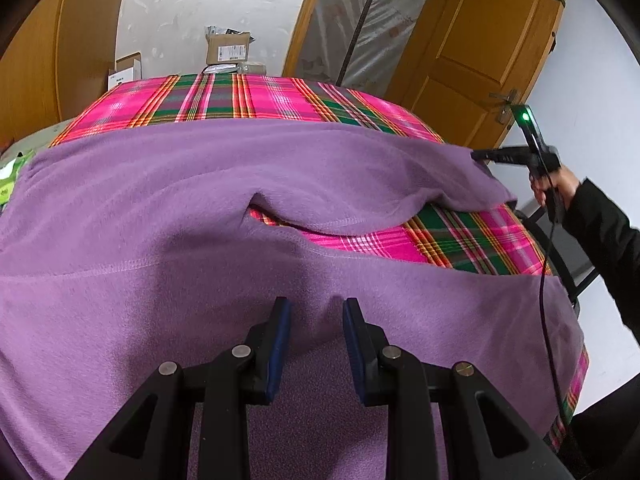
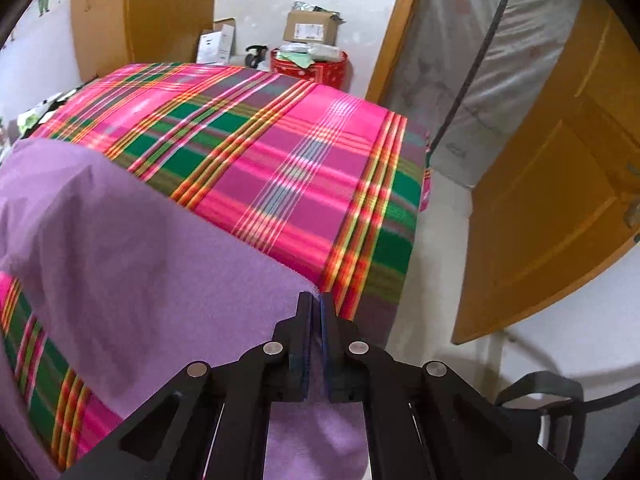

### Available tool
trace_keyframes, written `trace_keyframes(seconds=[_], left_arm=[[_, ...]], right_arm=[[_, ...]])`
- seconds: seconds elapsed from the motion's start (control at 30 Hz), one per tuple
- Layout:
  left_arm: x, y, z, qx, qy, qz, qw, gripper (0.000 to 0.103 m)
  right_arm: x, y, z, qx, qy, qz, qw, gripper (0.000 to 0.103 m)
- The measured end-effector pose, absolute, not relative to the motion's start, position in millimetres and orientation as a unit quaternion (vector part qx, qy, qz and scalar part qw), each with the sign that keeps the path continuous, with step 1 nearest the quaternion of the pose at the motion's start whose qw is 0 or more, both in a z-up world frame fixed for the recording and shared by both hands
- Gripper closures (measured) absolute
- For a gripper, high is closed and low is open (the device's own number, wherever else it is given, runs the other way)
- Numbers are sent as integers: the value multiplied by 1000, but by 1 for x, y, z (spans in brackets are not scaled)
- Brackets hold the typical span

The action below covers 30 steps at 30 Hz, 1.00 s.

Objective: Fold clothes

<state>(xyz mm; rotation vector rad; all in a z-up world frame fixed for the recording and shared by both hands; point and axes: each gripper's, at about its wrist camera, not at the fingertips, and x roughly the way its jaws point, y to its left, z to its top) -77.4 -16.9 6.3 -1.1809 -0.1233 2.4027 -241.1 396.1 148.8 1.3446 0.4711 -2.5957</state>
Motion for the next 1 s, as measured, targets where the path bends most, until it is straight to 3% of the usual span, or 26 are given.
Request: trace_keyframes(seconds=[0.23,0.33,0.53,0.87,1.0], left_arm=[[-77,-19,6,-429,-50,872,231,75],[-78,-20,6,-429,-52,871,232,75],[-78,-23,5,-430,-62,869,236,75],[-79,-23,5,-430,-66,869,237,75],[-79,-23,5,-430,-65,869,237,75]], right_arm=[[-271,390,142,459,184,-868,45,97],[-271,403,145,456,165,-875,3,88],[-235,461,163,438,-15,-899,-27,76],[-147,512,120,434,-344,-833,-7,74],[-134,510,114,418,-412,-810,7,73]])
